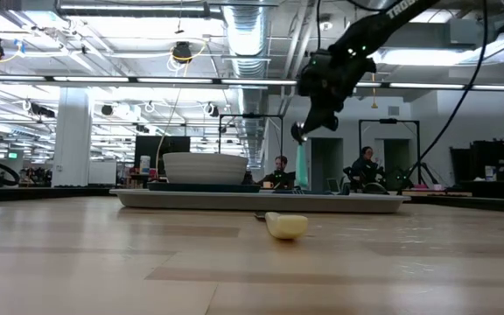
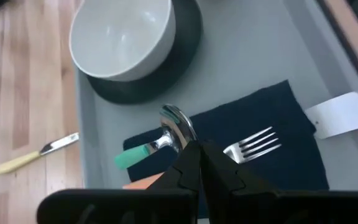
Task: Set up tray
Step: Put the blue spoon on the dark blue napkin to the left of the orange fork
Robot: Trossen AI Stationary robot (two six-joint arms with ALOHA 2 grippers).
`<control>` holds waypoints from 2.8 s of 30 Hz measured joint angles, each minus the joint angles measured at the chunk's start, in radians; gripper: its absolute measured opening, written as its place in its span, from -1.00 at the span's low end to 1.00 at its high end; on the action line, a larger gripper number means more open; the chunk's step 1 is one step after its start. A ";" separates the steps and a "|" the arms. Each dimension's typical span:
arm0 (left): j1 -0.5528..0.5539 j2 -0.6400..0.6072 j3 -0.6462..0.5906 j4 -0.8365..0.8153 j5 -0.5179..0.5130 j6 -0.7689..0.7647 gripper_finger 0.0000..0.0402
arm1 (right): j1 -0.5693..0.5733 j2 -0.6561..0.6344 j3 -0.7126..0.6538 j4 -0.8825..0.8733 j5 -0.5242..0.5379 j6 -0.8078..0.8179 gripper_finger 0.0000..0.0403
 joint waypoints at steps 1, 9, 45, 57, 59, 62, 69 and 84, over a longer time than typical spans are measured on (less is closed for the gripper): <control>0.006 -0.037 -0.058 0.000 -0.026 -0.001 -0.85 | 0.000 0.010 0.000 0.000 0.001 -0.002 -1.00; 0.058 -0.332 -0.628 0.071 -0.148 -0.218 -0.85 | 0.002 0.032 0.011 -0.002 0.008 -0.019 -1.00; 0.133 -0.584 -1.178 0.797 0.165 0.104 -0.85 | -0.059 0.602 0.667 -0.498 -0.052 -0.135 -1.00; 0.133 -0.584 -1.178 0.797 0.197 0.126 -0.85 | -0.052 0.605 0.668 -0.427 -0.101 -0.079 -1.00; 0.133 -0.584 -1.178 0.797 0.198 0.136 -0.85 | -0.050 0.605 0.668 -0.408 -0.101 -0.065 -1.00; 0.133 -0.584 -1.178 0.797 0.214 0.141 -0.85 | -0.045 0.605 0.668 -0.406 -0.098 -0.063 -1.00; 0.133 -0.584 -1.178 0.797 0.241 0.141 -0.85 | -0.037 0.604 0.668 -0.418 -0.051 -0.049 -1.00; 0.133 -0.584 -1.178 0.791 0.248 0.139 -0.85 | -0.010 0.621 0.642 -0.310 0.057 0.026 -1.00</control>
